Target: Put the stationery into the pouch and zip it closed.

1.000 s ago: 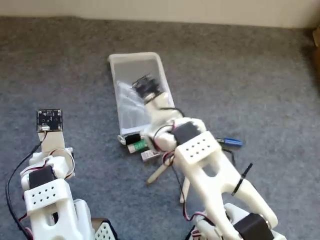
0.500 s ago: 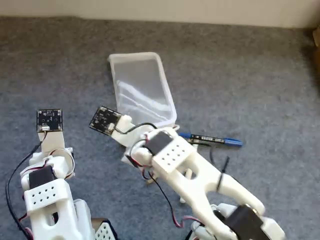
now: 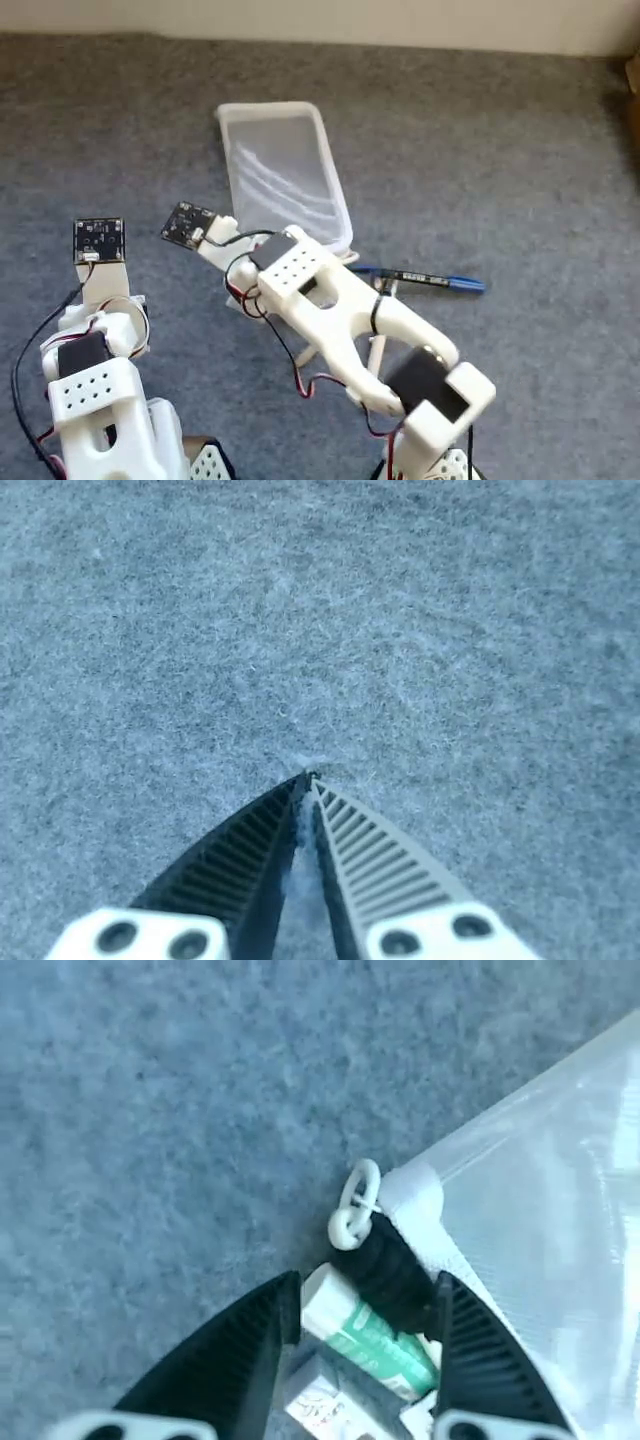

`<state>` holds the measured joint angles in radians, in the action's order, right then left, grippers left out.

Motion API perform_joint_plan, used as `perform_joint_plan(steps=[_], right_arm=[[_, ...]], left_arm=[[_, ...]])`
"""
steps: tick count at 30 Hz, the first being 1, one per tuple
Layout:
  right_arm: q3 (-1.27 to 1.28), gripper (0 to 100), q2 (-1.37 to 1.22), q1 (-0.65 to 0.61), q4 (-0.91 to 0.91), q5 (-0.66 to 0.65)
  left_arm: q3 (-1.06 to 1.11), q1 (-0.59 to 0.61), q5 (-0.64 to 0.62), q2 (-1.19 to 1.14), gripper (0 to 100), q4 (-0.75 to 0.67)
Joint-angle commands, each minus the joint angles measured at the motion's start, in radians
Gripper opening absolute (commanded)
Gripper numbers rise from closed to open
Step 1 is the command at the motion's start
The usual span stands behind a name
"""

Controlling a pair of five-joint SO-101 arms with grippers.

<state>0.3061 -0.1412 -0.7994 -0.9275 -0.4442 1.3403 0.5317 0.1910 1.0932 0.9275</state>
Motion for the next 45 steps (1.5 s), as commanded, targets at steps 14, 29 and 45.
perform_joint_plan(steps=[14, 29, 45], right_arm=[[-0.088, 1.9, -0.093, 0.062, -0.007, -0.012], [-0.159, 5.7, 0.038, 0.088, -0.116, -0.008], [-0.205, 13.0, -0.179, 0.033, -0.070, -0.006]], left_arm=[[-0.004, 0.002, -0.011, 0.015, 1, -0.017], [0.013, 0.002, -0.009, 0.018, 1, -0.044], [0.025, 0.002, -0.009, 0.019, 1, -0.057]])
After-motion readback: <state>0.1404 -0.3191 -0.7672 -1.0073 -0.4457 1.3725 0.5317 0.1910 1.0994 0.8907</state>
